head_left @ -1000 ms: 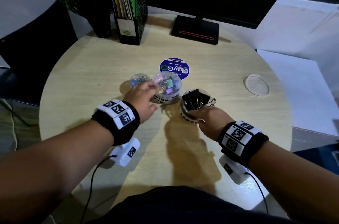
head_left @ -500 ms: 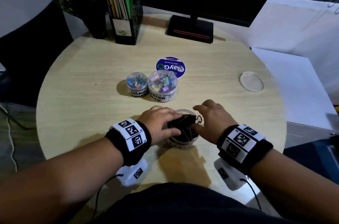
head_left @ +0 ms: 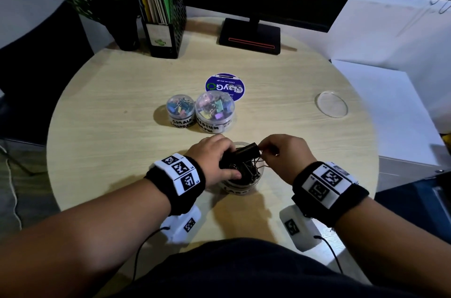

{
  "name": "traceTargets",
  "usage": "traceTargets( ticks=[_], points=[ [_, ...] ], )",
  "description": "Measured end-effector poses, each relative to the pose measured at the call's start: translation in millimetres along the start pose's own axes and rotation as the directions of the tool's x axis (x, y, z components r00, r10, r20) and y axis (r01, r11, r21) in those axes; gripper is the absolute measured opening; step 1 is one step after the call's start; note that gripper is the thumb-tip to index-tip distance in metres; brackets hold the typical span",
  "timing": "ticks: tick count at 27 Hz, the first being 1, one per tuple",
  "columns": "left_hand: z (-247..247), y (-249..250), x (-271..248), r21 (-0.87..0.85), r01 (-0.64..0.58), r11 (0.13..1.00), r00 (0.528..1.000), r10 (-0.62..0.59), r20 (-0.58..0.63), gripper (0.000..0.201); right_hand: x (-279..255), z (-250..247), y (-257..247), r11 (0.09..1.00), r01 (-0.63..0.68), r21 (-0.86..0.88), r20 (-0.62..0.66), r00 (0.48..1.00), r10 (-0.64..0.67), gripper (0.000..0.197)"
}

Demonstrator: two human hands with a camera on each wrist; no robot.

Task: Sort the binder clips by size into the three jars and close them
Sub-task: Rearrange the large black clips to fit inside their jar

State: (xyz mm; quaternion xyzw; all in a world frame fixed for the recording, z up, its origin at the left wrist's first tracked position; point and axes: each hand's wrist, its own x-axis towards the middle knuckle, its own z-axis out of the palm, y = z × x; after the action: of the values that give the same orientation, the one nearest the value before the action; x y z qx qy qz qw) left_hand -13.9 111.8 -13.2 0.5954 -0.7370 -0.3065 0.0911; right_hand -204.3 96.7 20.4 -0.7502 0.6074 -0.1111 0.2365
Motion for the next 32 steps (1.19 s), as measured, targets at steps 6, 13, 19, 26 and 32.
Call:
traceTargets(
  ticks=[6,13,19,26,32],
  points=[
    [0,-1,-7,-0.092,-0.076,0.993,0.996,0.072,-0.051,0.072,0,0,-2,0.950,-0.052,0.307,0.073,0.997,0.030,0.027],
    [2,-6,-5,-0.164,-0.096,0.982,0.994,0.087,-0.060,0.049,9,3,-3,0.956,-0.015,0.293,-0.035,0.999,0.027,0.024],
    [5,-21,-11,-0.232,-0.118,0.965,0.993,0.114,-0.031,0.060,17,8,1,0.889,-0.109,0.444,-0.017,0.991,0.130,0.037],
    [9,-21,-12,-0.232,-0.125,0.965,0.992,0.116,-0.051,0.041,17,7,-2,0.996,0.088,0.032,-0.006,0.996,-0.088,0.017],
    [14,-25,-14,-0.317,-0.115,0.941,0.991,0.086,-0.102,0.024,20,2,5,0.993,0.097,0.065,-0.102,0.991,-0.090,0.016]
  ],
)
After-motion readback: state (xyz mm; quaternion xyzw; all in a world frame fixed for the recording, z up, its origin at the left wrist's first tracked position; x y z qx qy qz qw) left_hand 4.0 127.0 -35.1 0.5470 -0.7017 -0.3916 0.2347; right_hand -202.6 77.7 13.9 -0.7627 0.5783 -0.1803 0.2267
